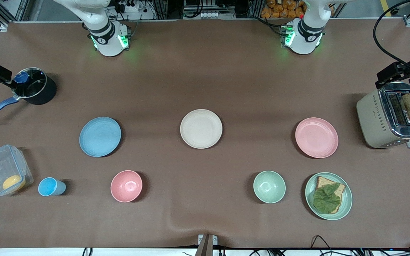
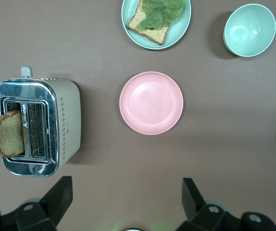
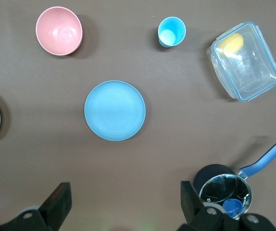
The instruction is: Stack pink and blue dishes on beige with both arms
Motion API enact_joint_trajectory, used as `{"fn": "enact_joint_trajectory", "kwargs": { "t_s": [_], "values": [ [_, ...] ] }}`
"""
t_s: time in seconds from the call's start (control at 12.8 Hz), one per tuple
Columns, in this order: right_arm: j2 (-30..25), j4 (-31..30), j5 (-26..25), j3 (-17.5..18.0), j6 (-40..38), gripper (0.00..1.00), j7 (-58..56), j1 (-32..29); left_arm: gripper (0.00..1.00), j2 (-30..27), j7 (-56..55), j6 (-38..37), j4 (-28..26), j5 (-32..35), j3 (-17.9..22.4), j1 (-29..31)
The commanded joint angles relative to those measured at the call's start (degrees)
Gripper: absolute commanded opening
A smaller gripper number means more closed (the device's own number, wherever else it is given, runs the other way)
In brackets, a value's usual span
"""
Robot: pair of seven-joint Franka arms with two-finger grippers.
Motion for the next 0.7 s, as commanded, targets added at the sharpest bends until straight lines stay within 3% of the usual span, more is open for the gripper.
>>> {"fn": "enact_joint_trajectory", "kwargs": {
  "t_s": [0.0, 0.62],
  "values": [
    [-0.7, -0.4, 0.5, 0.3, -0.3, 1.00, -0.5, -0.3, 1.00, 0.5, -0.3, -1.2, 1.5, 0.4, -0.2, 0.1],
    [-0.7, -0.5, 0.5, 0.3, -0.5, 1.00, -0.5, -0.3, 1.00, 0.8, -0.6, -1.3, 1.3, 0.8, -0.1, 0.4]
  ]
}}
